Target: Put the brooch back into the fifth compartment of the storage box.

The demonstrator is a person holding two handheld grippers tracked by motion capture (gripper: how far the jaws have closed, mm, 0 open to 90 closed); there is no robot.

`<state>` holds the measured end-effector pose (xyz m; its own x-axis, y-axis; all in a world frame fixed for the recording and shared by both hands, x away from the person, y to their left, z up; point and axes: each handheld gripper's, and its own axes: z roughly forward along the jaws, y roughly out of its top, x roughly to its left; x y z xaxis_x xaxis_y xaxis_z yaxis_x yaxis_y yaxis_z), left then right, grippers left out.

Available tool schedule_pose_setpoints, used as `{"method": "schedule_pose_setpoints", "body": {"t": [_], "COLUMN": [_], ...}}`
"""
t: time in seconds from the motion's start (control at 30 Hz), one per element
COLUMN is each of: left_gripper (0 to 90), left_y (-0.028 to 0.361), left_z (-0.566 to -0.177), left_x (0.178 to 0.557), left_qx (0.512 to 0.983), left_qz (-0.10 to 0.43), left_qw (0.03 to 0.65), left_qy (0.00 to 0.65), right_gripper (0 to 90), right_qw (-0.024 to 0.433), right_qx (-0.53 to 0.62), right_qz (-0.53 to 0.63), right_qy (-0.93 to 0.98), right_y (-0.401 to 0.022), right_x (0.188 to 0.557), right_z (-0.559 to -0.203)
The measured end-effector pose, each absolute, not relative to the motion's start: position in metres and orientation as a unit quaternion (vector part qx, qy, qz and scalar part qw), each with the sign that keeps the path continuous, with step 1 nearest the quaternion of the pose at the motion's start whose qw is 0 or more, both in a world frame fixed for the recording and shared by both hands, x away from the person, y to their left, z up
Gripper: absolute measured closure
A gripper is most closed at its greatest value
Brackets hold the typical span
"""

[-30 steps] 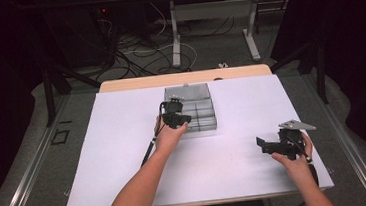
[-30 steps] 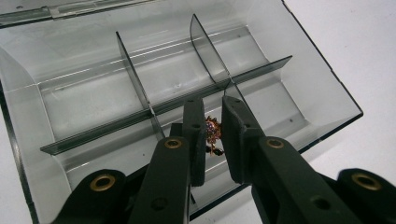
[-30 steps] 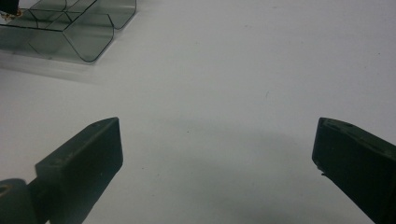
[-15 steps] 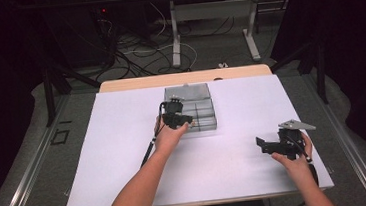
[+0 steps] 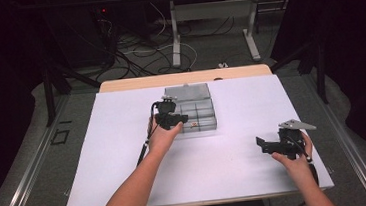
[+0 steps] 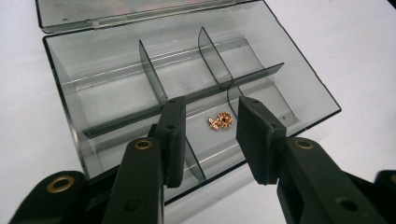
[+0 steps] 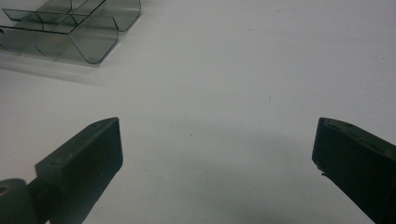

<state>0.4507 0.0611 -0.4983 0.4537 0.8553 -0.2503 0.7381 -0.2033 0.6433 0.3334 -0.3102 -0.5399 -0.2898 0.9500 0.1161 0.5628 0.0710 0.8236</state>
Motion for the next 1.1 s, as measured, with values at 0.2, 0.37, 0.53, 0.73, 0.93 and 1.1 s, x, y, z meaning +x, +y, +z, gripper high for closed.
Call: {"method": "schedule_pose_setpoints", "body": {"t": [0.2,0.37,0.53,0.73,0.93,1.1], "left_gripper": [60.3,56.3,53.4,50.1,46.3,43.3], "left_y": [0.071,0.081,0.094,0.111,0.13,0.145], "left_z": [-0.493,-0.488,-0.484,-0.481,-0.481,-0.483], "left_x": [0.444,0.438,0.433,0.426,0.419,0.412], "left_qx": [0.773,0.77,0.767,0.756,0.752,0.749], "left_qz": [0.088,0.09,0.097,0.111,0.112,0.118], "left_qw": [0.369,0.378,0.383,0.396,0.401,0.405], "left_qy": [0.508,0.506,0.506,0.509,0.511,0.511], "right_gripper": [1.3,1.3,1.3,1.3,1.3,1.3], "right_qw": [0.238,0.239,0.241,0.242,0.241,0.241], "right_qx": [0.545,0.545,0.544,0.545,0.547,0.548], "right_qz": [0.407,0.408,0.407,0.407,0.407,0.406], "right_qy": [0.693,0.693,0.693,0.692,0.691,0.691], "right_y": [-0.31,-0.31,-0.31,-0.31,-0.31,-0.31], "right_x": [0.334,0.333,0.333,0.333,0.332,0.332], "right_z": [-0.54,-0.539,-0.539,-0.539,-0.539,-0.539]}}
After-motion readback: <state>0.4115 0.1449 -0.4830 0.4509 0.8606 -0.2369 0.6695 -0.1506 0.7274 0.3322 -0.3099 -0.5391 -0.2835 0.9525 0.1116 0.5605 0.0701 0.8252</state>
